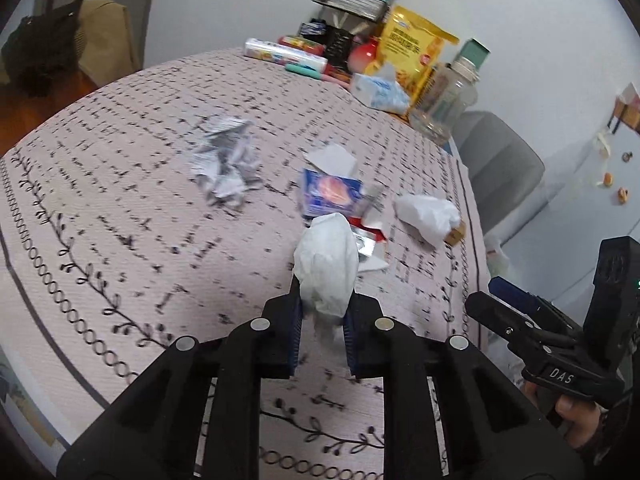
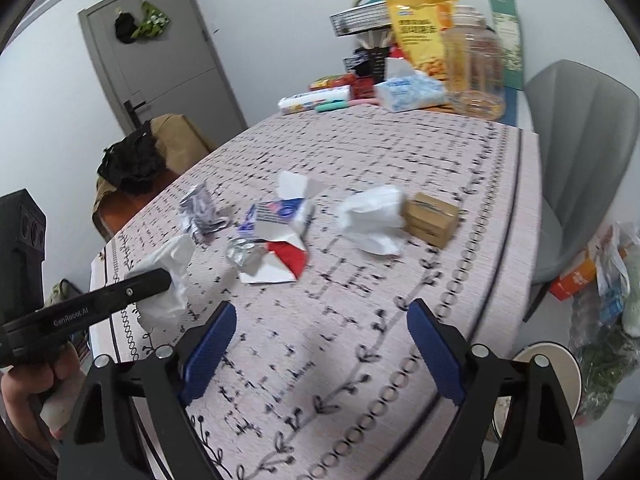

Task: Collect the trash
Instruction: 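Grasp a white tissue with the left tool while the right tool grasps another tissue, then carry both tissues over the trash bin and open both tools, then move both tools back over the table toward the crumpled foil paper, then grasp the crumpled foil paper with the left tool while the right tool grasps the red wrapper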

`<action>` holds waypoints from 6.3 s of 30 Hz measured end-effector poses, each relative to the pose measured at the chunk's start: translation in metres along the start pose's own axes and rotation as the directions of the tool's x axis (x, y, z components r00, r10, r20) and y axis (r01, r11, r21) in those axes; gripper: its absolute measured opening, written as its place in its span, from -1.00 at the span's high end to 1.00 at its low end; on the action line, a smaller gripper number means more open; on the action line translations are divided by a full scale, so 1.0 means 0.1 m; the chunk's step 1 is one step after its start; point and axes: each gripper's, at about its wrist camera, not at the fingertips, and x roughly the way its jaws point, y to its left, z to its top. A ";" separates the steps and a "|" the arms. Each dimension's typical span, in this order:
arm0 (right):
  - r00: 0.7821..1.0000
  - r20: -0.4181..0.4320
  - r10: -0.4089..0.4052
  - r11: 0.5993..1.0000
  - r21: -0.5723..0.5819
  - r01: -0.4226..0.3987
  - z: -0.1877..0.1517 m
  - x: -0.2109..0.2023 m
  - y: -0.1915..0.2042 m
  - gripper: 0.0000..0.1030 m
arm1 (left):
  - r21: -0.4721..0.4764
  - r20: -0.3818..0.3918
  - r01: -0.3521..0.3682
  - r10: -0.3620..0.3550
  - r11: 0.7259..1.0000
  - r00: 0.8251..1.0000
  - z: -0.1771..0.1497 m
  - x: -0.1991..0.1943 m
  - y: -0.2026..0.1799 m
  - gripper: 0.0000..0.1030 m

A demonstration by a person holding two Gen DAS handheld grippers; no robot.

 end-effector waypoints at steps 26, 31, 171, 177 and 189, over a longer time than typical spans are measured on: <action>0.999 -0.021 0.047 0.998 -0.033 -0.048 0.48 0.35 -0.06 0.91 | -0.063 0.055 -0.044 0.047 0.997 0.997 0.10 -0.16 0.25 0.65; 0.996 0.033 0.083 0.996 -0.046 -0.081 0.45 -0.01 0.01 0.91 | -0.032 0.069 -0.023 0.025 0.999 0.997 0.14 -0.18 0.06 0.65; 0.974 0.152 -0.168 0.983 0.104 0.154 -0.13 -0.62 -0.61 -0.85 | -0.130 0.064 -0.056 0.065 0.990 0.996 0.32 0.06 -0.33 -0.88; 0.985 0.123 -0.123 0.990 0.086 0.113 -0.06 -0.44 -0.38 -0.85 | -0.210 0.073 0.009 0.006 0.978 0.997 0.36 0.10 0.00 -0.87; 0.998 0.058 -0.010 0.998 0.070 0.006 0.03 -0.09 -0.10 -0.65 | -0.267 0.042 -0.041 0.055 0.963 0.998 0.49 0.48 0.47 -0.48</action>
